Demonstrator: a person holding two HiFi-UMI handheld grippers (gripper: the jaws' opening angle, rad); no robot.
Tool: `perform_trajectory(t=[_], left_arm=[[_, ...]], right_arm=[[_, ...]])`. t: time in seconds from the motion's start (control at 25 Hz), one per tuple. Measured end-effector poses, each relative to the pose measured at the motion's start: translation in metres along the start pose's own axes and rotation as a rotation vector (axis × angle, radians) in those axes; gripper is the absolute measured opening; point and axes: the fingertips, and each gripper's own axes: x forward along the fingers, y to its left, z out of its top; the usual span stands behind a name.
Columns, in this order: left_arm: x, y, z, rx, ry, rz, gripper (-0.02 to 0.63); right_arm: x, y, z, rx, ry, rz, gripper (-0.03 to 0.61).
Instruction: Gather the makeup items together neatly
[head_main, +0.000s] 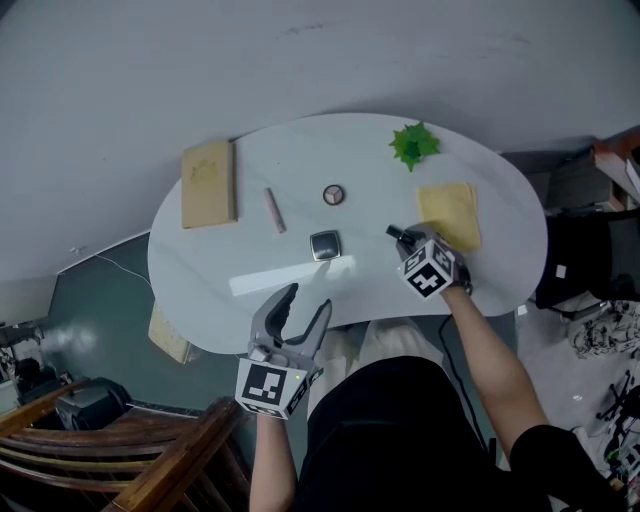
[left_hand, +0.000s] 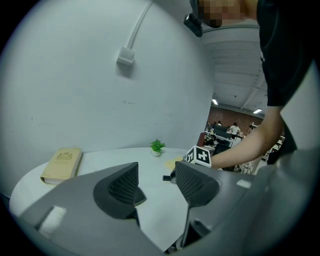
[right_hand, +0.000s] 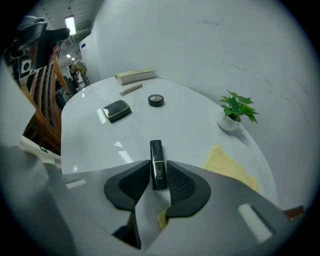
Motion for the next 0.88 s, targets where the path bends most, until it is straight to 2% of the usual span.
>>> perform_trajectory(t=[0.44,0.68,0.88], left_arm=[[0.004,0.01,0.002,0.004,-0.001,-0.042,0.225],[0.005,0.018,0.0,-0.001,0.024,-0.09,0.225],[0.008,0.024,0.005,0.026,0.006,-0.151,0.224]], right_arm=[[-0.006,0.004,0.003,0.048,-0.004,-0.036,0.1],[-0.014,0.011,0.016,0.1,-0.021,-0.077,0.098],[-0.023,0.019,0.032,0.176,-0.049,-0.106,0.098]])
